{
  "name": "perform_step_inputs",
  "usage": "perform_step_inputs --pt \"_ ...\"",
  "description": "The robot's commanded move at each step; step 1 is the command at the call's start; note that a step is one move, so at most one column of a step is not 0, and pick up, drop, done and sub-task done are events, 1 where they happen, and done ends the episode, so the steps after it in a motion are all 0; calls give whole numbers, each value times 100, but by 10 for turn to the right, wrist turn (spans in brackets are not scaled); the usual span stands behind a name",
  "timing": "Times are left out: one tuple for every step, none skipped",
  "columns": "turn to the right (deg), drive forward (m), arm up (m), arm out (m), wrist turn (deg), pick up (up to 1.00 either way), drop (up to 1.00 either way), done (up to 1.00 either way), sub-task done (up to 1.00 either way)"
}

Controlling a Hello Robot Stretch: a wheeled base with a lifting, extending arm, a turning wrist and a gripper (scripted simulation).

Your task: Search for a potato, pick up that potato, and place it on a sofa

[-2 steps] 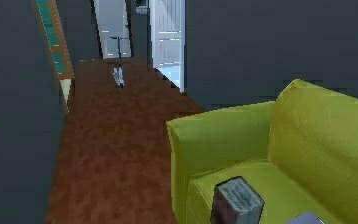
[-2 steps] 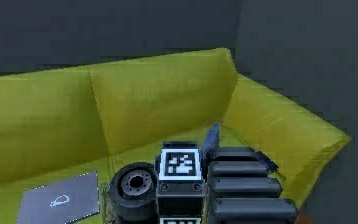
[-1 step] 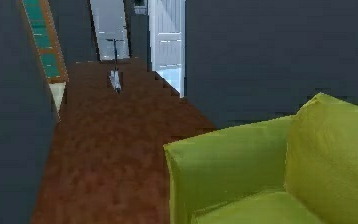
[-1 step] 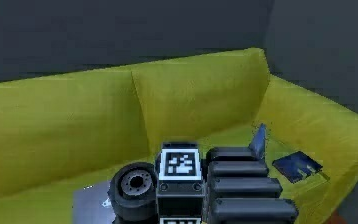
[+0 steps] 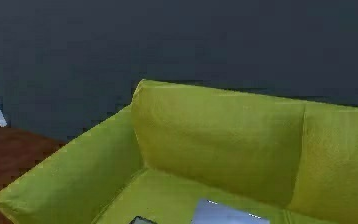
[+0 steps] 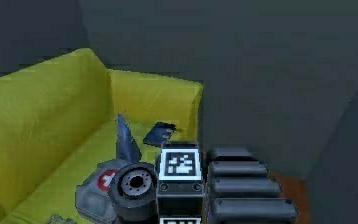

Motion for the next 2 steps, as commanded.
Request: perform_step_inputs --pt "210 0 0 0 0 0 0 0 0" --pt "-450 0 0 0 0 0 0 0 0"
